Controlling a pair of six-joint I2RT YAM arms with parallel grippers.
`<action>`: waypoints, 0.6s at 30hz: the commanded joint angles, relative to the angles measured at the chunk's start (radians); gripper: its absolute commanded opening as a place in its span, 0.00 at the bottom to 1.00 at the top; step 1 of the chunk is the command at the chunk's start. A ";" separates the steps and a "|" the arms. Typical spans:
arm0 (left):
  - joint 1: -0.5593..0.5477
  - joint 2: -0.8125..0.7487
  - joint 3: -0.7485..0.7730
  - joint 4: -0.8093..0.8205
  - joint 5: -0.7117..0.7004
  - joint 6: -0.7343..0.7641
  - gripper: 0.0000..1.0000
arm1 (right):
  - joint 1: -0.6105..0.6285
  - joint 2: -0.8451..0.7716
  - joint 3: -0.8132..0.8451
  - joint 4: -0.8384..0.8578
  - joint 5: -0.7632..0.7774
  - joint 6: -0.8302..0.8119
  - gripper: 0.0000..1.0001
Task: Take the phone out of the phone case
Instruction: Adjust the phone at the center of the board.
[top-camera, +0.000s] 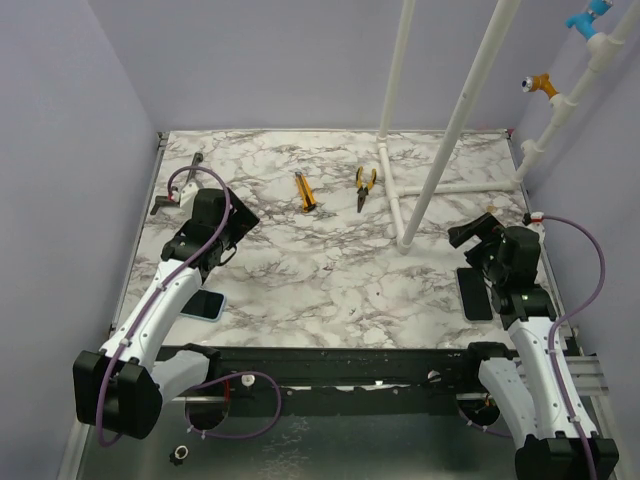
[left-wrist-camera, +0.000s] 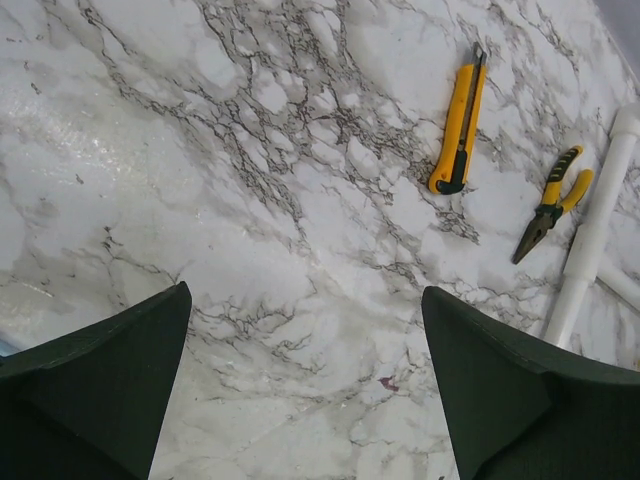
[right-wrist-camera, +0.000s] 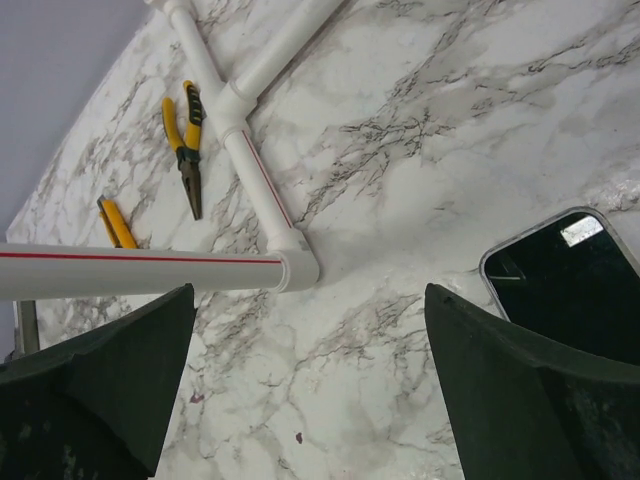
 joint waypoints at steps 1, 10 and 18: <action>0.002 -0.019 -0.040 -0.025 0.051 -0.015 0.99 | 0.019 -0.008 0.009 -0.069 -0.033 -0.019 1.00; 0.000 -0.024 -0.058 -0.022 0.051 0.085 0.99 | 0.058 -0.007 0.038 -0.103 0.060 0.031 1.00; -0.008 -0.030 -0.037 -0.078 -0.184 0.033 0.99 | 0.089 -0.028 0.084 -0.142 0.107 0.024 1.00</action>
